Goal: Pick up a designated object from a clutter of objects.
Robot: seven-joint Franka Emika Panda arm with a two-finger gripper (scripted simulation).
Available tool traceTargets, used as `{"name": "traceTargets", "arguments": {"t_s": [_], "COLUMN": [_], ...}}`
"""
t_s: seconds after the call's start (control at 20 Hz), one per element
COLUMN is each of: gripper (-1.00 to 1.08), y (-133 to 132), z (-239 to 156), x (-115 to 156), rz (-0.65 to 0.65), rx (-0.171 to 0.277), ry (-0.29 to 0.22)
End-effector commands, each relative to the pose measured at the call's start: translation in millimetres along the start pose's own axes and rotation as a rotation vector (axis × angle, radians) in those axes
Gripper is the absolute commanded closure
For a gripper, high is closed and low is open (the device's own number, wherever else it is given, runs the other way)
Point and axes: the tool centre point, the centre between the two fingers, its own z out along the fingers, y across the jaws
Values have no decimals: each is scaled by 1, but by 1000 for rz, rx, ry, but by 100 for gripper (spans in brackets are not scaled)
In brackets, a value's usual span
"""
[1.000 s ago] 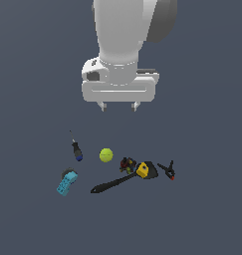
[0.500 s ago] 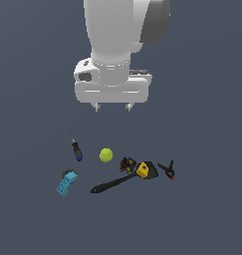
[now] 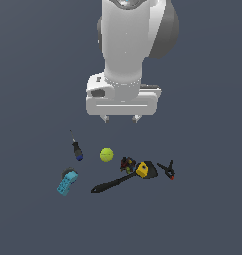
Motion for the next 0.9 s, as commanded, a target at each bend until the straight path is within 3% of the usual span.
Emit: {"name": "traceTargets", "arguments": {"t_s": [0.0, 0.5, 0.85], "gripper": [-92, -92, -92], "y": [-13, -92, -155], "z": [12, 87, 149], "x": [10, 56, 74], "rz": [-14, -91, -145], "rx": [-3, -8, 3], "ry": [0, 6, 10]}}
